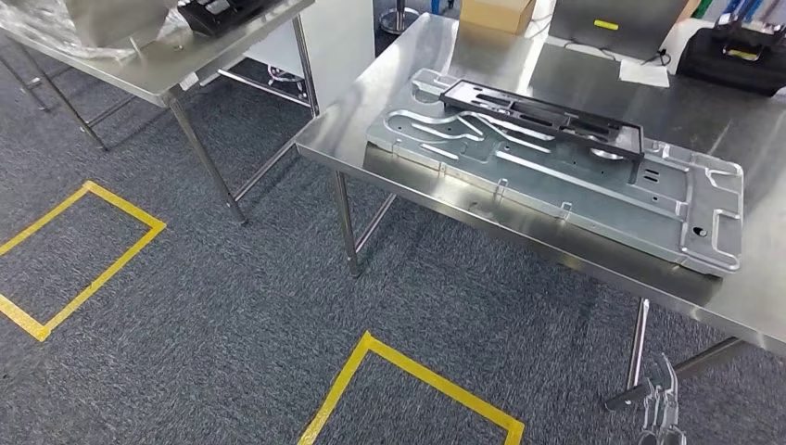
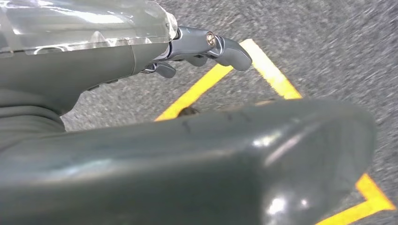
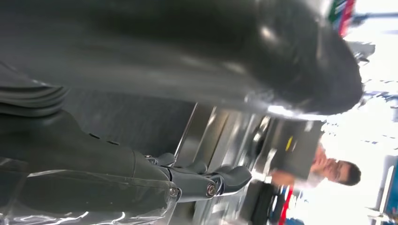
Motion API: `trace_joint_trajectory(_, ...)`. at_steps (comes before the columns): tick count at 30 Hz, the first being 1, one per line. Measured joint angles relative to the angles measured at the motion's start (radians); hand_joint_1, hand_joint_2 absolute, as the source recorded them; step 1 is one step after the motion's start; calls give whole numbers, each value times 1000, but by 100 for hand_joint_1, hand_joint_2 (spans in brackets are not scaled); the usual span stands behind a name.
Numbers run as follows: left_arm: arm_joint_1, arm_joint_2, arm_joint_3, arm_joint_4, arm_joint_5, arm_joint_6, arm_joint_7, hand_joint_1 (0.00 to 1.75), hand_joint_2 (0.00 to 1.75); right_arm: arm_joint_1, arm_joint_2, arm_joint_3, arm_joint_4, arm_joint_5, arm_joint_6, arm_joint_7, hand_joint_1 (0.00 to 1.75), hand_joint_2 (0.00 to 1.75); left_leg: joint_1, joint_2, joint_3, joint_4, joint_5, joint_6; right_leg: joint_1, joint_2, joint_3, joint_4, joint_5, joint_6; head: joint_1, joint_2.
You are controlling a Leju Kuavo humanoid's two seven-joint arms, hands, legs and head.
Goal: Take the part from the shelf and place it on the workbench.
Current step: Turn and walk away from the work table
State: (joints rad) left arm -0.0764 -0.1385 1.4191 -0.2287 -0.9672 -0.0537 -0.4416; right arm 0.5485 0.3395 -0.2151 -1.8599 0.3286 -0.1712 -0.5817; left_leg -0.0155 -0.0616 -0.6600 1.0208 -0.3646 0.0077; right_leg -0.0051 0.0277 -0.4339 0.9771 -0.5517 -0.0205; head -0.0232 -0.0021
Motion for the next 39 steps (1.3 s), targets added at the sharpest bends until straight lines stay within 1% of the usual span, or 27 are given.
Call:
trace_joint_trajectory(2,1,0,1,0,0,3,0,0,0,-8,2,-15,33,90,-63,23,0,0,7,22,-25,70,-84,-12,-6,-22,-26,-3,23,-10,-3,0)
trace_joint_trajectory(3,1,0,1,0,0,4,-1,0,0,-11,2,-25,56,128,-93,36,0,0,11,35,-40,129,-137,-19,-6,-31,-39,-3,32,-11,-5,0)
trace_joint_trajectory(4,0,0,1,0,-1,6,-1,0,0,-17,3,-36,84,156,-118,47,0,0,18,43,-52,193,-172,-27,-7,-42,-53,-3,42,-10,-5,0)
trace_joint_trajectory(5,0,0,1,0,-2,7,-1,0,0,-27,3,-52,121,177,-141,56,0,0,24,48,-58,248,-178,-34,-8,-53,-66,-2,52,-7,-5,0)
trace_joint_trajectory(7,0,0,1,0,-5,10,-1,0,0,-63,4,-97,220,241,-205,76,0,0,37,56,-33,285,-124,-46,-10,-76,-92,1,71,2,-5,0)
trace_joint_trajectory(8,0,0,1,0,-7,13,-1,0,0,-87,4,-125,282,292,-250,85,0,0,43,63,5,252,-92,-49,-12,-86,-104,4,79,8,-5,0)
trace_joint_trajectory(9,-1,-1,1,0,-9,17,-1,0,0,-114,4,-158,349,357,-298,96,0,0,46,76,60,185,-84,-52,-13,-94,-112,8,85,14,-5,0)
trace_joint_trajectory(10,-3,-2,1,0,-12,21,-1,0,0,-142,4,-197,425,432,-345,110,0,0,45,89,119,106,-95,-50,-13,-102,-119,12,90,21,-5,0)
trace_joint_trajectory(11,-6,-3,1,0,-15,24,0,0,0,-174,4,-240,501,504,-382,122,0,0,43,100,164,33,-121,-44,-12,-109,-123,17,93,29,-5,0)
trace_joint_trajectory(12,-9,-4,1,0,-19,27,0,0,0,-210,3,-292,585,575,-411,138,0,0,39,105,190,-17,-145,-34,-11,-117,-126,19,98,37,-4,0)
trace_joint_trajectory(14,-8,-3,1,0,-25,30,3,0,0,-289,-3,-401,762,676,-442,168,0,0,34,96,192,-48,-158,-9,-12,-129,-130,20,108,53,-4,0)
trace_joint_trajectory(15,-6,-3,1,0,-26,32,5,0,0,-326,-11,-459,858,703,-444,191,0,0,33,90,187,-49,-152,2,-15,-121,-134,27,102,59,-3,0)
trace_joint_trajectory(17,-2,-3,1,0,-26,36,8,0,0,-384,-32,-561,1030,714,-426,244,0,0,30,80,176,-53,-136,21,-20,-79,-164,97,47,66,-1,0)
trace_joint_trajectory(19,-1,-3,1,0,-26,40,11,0,0,-426,-53,-650,1180,701,-391,304,0,0,21,67,160,-52,-124,33,-18,-42,-220,234,-38,64,0,0)
trace_joint_trajectory(20,-1,-3,1,0,-25,41,12,0,0,-444,-63,-686,1240,691,-374,335,0,0,16,59,153,-50,-119,36,-15,-36,-241,288,-60,61,1,0)
trace_joint_trajectory(21,0,-3,1,0,-25,43,13,0,0,-462,-72,-720,1294,681,-360,367,0,0,11,51,149,-49,-115,37,-12,-33,-246,310,-63,57,1,0)
trace_joint_trajectory(22,0,-4,1,0,-24,45,14,0,0,-478,-79,-750,1340,671,-352,400,0,0,6,41,146,-47,-112,38,-8,-30,-230,290,-44,51,1,0)
trace_joint_trajectory(23,0,-4,1,0,-24,47,15,0,0,-493,-85,-779,1381,662,-349,435,0,0,2,32,144,-44,-111,39,-4,-24,-197,235,-12,43,1,0)
trace_joint_trajectory(25,-2,-6,1,0,-23,53,16,0,0,-516,-95,-828,1445,645,-347,505,0,0,-4,14,139,-36,-110,37,3,11,-122,97,41,24,0,0)
trace_joint_trajectory(27,-4,-10,1,1,-23,59,16,0,0,-532,-102,-865,1494,635,-340,557,0,0,-5,-3,130,-29,-108,32,7,32,-90,31,55,14,-1,0)
trace_joint_trajectory(29,-3,-9,1,0,-23,64,17,0,0,-546,-106,-893,1528,626,-327,582,0,0,-6,-19,122,-27,-104,23,5,15,-90,23,58,9,0,0)
trace_joint_trajectory(31,-1,-8,1,0,-24,67,18,0,0,-557,-107,-915,1549,617,-313,584,0,0,-7,-5,109,-1,-122,11,-2,-6,-86,12,65,1,-4,0)
trace_joint_trajectory(34,-2,-7,1,1,-27,71,18,0,0,-565,-110,-941,1569,608,-293,561,0,0,6,39,27,167,-214,-11,-7,-41,-87,6,67,-7,-10,0)
trace_joint_trajectory(35,-2,-7,1,1,-28,71,17,0,0,-566,-111,-947,1573,607,-286,549,0,0,13,45,-2,228,-238,-19,-7,-53,-88,6,67,-7,-10,0)
trace_joint_trajectory(36,-1,-7,1,1,-29,72,16,0,0,-568,-113,-952,1577,606,-281,535,0,0,20,49,-17,260,-242,-25,-8,-64,-89,7,66,-5,-10,0)
trace_joint_trajectory(37,0,-7,1,1,-31,73,15,0,0,-570,-114,-956,1580,606,-275,521,0,0,26,53,-12,251,-227,-31,-10,-75,-89,9,65,-3,-10,0)
trace_joint_trajectory(39,1,-6,1,0,-35,76,13,0,0,-574,-117,-963,1585,605,-261,494,0,0,35,76,53,129,-159,-38,-13,-95,-86,14,60,5,-10,0)
